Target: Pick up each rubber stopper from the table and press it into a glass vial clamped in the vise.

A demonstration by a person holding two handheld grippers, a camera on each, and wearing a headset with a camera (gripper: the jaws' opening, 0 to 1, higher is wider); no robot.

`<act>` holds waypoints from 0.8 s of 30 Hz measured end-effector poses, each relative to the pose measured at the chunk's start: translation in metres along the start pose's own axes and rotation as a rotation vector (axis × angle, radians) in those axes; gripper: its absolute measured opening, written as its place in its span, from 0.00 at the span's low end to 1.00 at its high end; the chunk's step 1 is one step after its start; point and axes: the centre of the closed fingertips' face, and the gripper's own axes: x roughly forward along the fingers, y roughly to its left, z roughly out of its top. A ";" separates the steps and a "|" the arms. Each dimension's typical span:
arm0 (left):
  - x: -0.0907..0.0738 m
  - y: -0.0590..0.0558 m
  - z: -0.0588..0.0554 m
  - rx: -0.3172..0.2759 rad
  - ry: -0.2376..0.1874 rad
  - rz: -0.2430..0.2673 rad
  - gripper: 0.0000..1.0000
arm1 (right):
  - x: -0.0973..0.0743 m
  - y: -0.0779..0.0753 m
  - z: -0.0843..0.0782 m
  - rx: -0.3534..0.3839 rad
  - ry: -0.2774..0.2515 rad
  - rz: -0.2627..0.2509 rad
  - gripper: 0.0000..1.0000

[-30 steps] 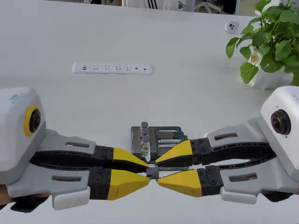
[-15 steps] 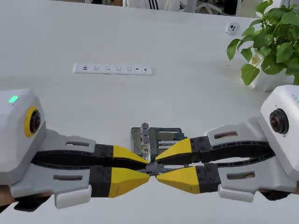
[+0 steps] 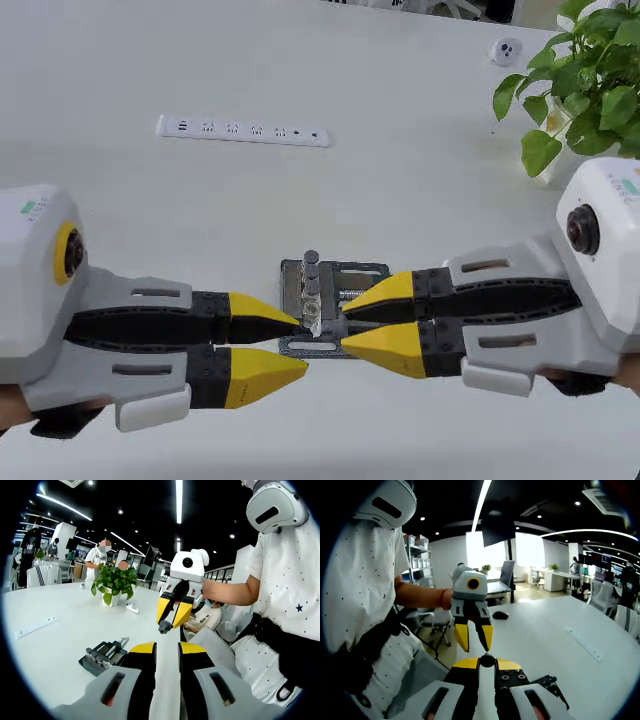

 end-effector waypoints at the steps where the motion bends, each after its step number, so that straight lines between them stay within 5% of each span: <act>1: -0.001 0.002 -0.001 0.001 0.001 0.009 0.16 | 0.001 -0.003 -0.001 0.008 0.011 -0.009 0.06; 13: -0.011 0.035 -0.024 -0.004 0.024 0.160 0.46 | 0.020 -0.052 -0.033 0.067 0.205 -0.096 0.06; 18: -0.016 0.046 -0.035 0.006 0.056 0.220 0.57 | 0.028 -0.073 -0.056 0.017 0.347 -0.120 0.06; 24: -0.016 0.052 -0.052 0.021 0.111 0.274 0.68 | 0.043 -0.089 -0.074 -0.024 0.456 -0.113 0.06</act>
